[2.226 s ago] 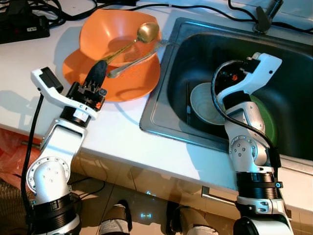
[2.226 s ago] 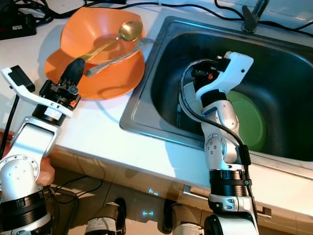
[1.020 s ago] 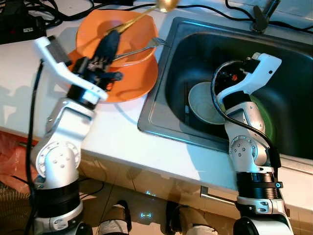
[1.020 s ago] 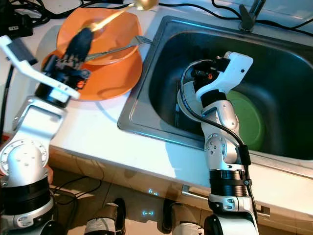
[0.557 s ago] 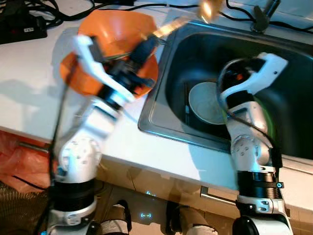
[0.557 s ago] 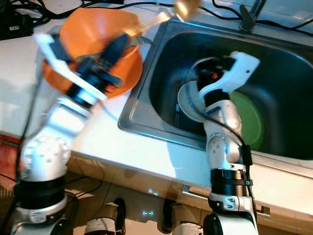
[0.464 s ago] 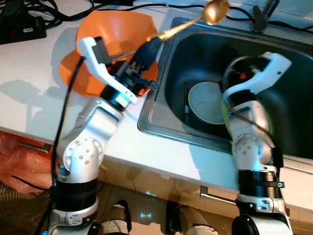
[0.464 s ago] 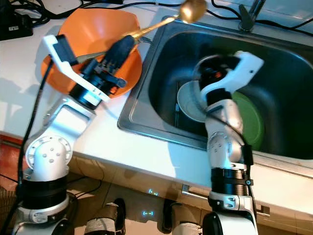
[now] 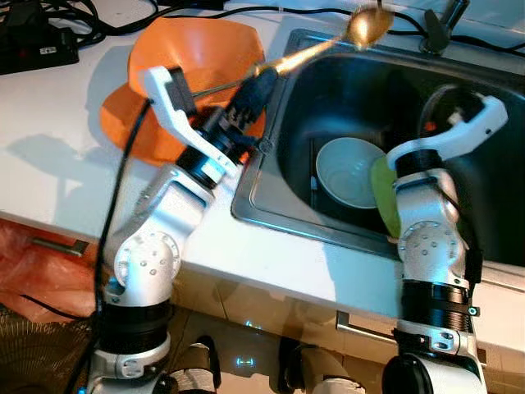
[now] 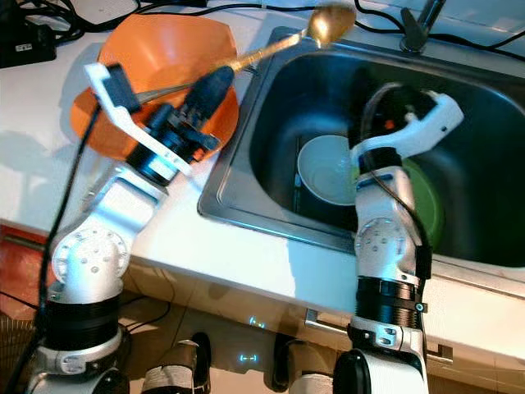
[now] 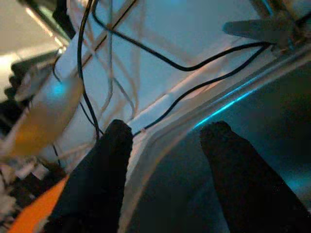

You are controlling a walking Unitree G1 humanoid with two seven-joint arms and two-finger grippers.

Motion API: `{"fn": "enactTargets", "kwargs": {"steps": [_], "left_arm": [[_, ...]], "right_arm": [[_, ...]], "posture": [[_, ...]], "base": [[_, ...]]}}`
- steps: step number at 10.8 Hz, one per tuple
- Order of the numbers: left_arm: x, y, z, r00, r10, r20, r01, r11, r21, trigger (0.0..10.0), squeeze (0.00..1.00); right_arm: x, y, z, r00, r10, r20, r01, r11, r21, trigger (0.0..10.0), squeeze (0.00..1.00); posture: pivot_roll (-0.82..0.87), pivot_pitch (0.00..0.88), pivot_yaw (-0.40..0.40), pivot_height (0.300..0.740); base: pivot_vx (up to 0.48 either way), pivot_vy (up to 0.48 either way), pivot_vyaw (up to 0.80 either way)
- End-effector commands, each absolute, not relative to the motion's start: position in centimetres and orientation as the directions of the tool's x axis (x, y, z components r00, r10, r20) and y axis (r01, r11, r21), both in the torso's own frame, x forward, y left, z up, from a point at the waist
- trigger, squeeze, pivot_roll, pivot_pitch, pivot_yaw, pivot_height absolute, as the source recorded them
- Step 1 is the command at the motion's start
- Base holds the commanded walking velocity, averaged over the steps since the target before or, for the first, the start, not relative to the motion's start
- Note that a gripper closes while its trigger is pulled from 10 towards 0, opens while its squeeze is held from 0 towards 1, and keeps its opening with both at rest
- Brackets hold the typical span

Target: Kitchen organization

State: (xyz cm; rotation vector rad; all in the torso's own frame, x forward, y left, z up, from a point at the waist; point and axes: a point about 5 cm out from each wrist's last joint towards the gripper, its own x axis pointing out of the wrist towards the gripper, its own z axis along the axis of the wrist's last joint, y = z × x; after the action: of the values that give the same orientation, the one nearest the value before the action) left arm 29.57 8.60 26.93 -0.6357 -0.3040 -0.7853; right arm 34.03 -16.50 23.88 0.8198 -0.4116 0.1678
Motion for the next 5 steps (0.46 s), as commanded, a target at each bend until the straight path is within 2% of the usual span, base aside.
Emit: {"fn": "enactTargets", "kwargs": {"steps": [1,5], "left_arm": [[29.42,8.11,26.68,0.663,-0.583,0.470,0.749,0.521,-0.409,10.0,0.00],[29.41,7.53,25.80,0.666,-0.598,0.446,0.745,0.509,-0.431,10.0,0.00]], "right_arm": [[33.79,-16.77,24.62,0.897,-0.028,0.442,-0.319,0.651,0.689,10.0,1.00],[33.64,-17.24,25.18,0.885,-0.046,0.463,-0.358,0.568,0.741,10.0,1.00]], "posture": [[0.13,0.256,-0.026,0.740],[0.13,0.259,-0.028,0.740]], "base": [[0.000,0.000,0.00],[0.000,0.000,0.00]]}}
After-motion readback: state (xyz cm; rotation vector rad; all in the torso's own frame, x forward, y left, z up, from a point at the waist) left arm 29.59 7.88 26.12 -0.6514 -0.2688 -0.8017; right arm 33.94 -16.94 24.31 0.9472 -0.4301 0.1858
